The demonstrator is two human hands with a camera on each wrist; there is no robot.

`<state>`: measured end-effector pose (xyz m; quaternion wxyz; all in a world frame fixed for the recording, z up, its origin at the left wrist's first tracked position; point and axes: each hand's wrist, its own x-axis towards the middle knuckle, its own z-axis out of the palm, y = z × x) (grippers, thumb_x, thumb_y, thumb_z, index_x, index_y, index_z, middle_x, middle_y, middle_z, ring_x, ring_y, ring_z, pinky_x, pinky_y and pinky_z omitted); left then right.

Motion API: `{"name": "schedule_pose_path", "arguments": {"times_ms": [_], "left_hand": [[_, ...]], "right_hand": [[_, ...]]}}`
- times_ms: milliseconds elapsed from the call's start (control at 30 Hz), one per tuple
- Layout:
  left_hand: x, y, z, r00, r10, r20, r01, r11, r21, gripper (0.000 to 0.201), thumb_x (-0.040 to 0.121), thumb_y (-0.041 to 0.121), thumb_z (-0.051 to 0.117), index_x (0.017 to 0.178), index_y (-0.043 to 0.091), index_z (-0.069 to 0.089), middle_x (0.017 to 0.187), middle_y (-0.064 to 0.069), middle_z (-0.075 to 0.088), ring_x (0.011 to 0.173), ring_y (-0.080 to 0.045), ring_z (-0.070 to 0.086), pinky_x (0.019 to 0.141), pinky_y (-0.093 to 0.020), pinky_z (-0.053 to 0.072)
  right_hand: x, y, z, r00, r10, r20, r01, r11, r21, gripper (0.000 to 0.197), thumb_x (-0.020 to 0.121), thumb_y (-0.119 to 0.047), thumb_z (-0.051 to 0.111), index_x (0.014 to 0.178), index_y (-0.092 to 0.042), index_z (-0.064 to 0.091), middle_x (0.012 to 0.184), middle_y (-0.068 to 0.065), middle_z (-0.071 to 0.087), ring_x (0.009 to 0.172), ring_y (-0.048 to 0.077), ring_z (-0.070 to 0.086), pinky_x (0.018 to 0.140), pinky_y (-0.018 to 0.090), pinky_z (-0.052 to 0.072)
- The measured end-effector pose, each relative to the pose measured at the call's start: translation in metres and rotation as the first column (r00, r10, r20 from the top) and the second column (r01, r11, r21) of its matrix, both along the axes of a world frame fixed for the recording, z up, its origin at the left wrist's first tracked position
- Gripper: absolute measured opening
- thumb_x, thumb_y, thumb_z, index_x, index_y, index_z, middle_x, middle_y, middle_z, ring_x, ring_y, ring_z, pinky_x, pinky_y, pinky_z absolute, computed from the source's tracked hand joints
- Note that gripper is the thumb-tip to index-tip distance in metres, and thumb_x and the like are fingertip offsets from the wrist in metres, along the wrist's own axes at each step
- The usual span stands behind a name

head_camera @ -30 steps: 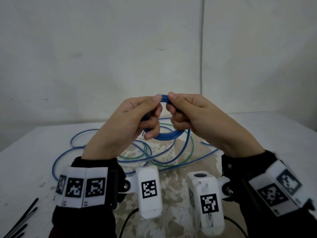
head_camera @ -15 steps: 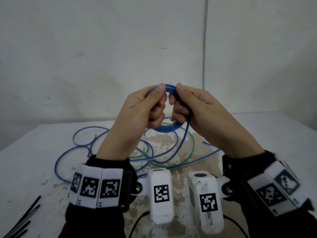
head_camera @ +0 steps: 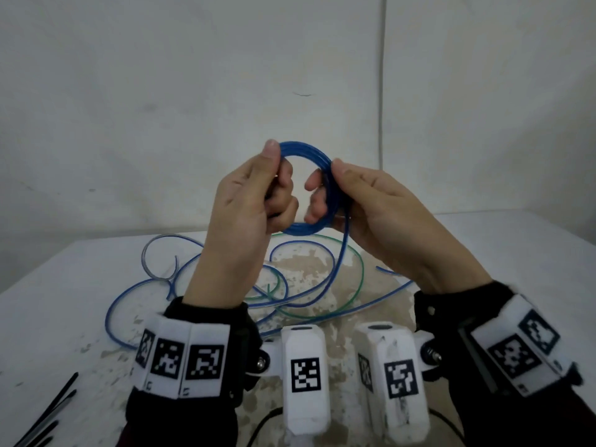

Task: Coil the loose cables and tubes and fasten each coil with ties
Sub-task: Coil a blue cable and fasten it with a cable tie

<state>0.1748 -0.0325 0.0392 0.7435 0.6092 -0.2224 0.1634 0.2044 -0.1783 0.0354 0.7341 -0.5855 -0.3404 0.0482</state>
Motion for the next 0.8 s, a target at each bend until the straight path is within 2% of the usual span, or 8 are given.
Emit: {"name": "schedule_pose_path", "arguments": {"times_ms": [100, 233, 333, 400, 467, 600, 733, 800], "left_hand": [[0.002, 0.001, -0.002, 0.987, -0.117, -0.11, 0.122, 0.992, 0.04, 0.034, 0.094, 0.035, 0.038, 0.072, 0.01, 0.045, 0.045, 0.007, 0.021, 0.038, -0.01, 0.024, 0.048, -0.019, 0.027], [0.001, 0.005, -0.004, 0.972, -0.141, -0.186, 0.174, 0.969, 0.174, 0.03, 0.089, 0.037, 0.041, 0.076, 0.011, 0.047, 0.044, 0.007, 0.021, 0.035, -0.012, 0.031, 0.073, -0.037, 0.028], [0.001, 0.008, -0.004, 0.978, -0.138, -0.155, 0.163, 0.974, 0.157, 0.029, 0.091, 0.035, 0.04, 0.077, 0.011, 0.046, 0.047, 0.008, 0.021, 0.038, -0.01, 0.025, 0.062, -0.031, 0.026], [0.0, 0.004, -0.003, 0.988, -0.112, -0.103, 0.121, 0.989, 0.089, 0.03, 0.091, 0.035, 0.04, 0.075, 0.01, 0.044, 0.047, 0.008, 0.02, 0.04, -0.009, 0.017, 0.047, -0.021, 0.019], [0.0, -0.002, -0.002, 0.996, -0.077, -0.055, 0.077, 0.997, 0.01, 0.031, 0.093, 0.034, 0.04, 0.073, 0.011, 0.042, 0.047, 0.009, 0.019, 0.042, -0.009, 0.014, 0.043, -0.019, 0.016], [0.0, -0.001, 0.0, 0.994, -0.091, -0.065, 0.085, 0.993, -0.08, 0.032, 0.096, 0.034, 0.038, 0.072, 0.014, 0.045, 0.045, 0.009, 0.02, 0.042, -0.01, 0.014, 0.055, -0.03, 0.015], [-0.003, 0.012, 0.002, 0.969, -0.186, -0.164, 0.199, 0.977, 0.07, 0.033, 0.089, 0.035, 0.042, 0.063, 0.016, 0.05, 0.041, 0.008, 0.022, 0.035, -0.011, 0.026, 0.073, -0.042, 0.022], [-0.005, 0.011, 0.004, 0.981, -0.138, -0.138, 0.152, 0.983, 0.1, 0.037, 0.091, 0.036, 0.041, 0.06, 0.017, 0.05, 0.043, 0.007, 0.02, 0.036, -0.01, 0.022, 0.067, -0.035, 0.029]], "right_hand": [[0.002, -0.007, 0.0, 0.995, -0.076, 0.06, 0.081, 0.993, -0.085, 0.037, 0.104, -0.024, 0.029, 0.08, -0.01, 0.054, 0.055, -0.007, 0.044, 0.057, 0.012, 0.052, 0.075, 0.03, 0.045], [-0.002, -0.007, 0.002, 0.984, -0.141, 0.112, 0.16, 0.969, -0.186, 0.037, 0.104, -0.025, 0.032, 0.076, -0.01, 0.051, 0.051, -0.008, 0.036, 0.049, 0.01, 0.044, 0.077, 0.043, 0.044], [-0.005, -0.004, 0.003, 0.975, -0.166, 0.148, 0.195, 0.959, -0.205, 0.037, 0.103, -0.025, 0.033, 0.077, -0.009, 0.053, 0.048, -0.007, 0.042, 0.049, 0.011, 0.048, 0.079, 0.049, 0.05], [-0.006, -0.002, 0.003, 0.98, -0.154, 0.127, 0.174, 0.972, -0.156, 0.036, 0.102, -0.024, 0.035, 0.079, -0.008, 0.057, 0.052, -0.002, 0.051, 0.054, 0.013, 0.055, 0.073, 0.041, 0.053], [-0.006, -0.002, 0.003, 0.989, -0.121, 0.09, 0.129, 0.987, -0.097, 0.034, 0.101, -0.024, 0.036, 0.084, -0.009, 0.061, 0.061, 0.003, 0.059, 0.063, 0.015, 0.061, 0.066, 0.027, 0.054], [-0.003, -0.004, 0.002, 0.992, -0.065, 0.11, 0.075, 0.993, -0.092, 0.031, 0.102, -0.02, 0.034, 0.086, -0.008, 0.058, 0.064, 0.002, 0.06, 0.071, 0.015, 0.063, 0.074, 0.023, 0.052], [-0.004, -0.008, 0.004, 0.98, -0.091, 0.179, 0.124, 0.976, -0.18, 0.031, 0.103, -0.02, 0.033, 0.08, -0.01, 0.052, 0.054, -0.004, 0.044, 0.062, 0.014, 0.057, 0.068, 0.019, 0.046], [-0.006, -0.005, 0.004, 0.984, -0.075, 0.159, 0.102, 0.981, -0.166, 0.032, 0.103, -0.021, 0.033, 0.08, -0.01, 0.052, 0.054, -0.005, 0.041, 0.06, 0.013, 0.054, 0.069, 0.022, 0.045]]}}
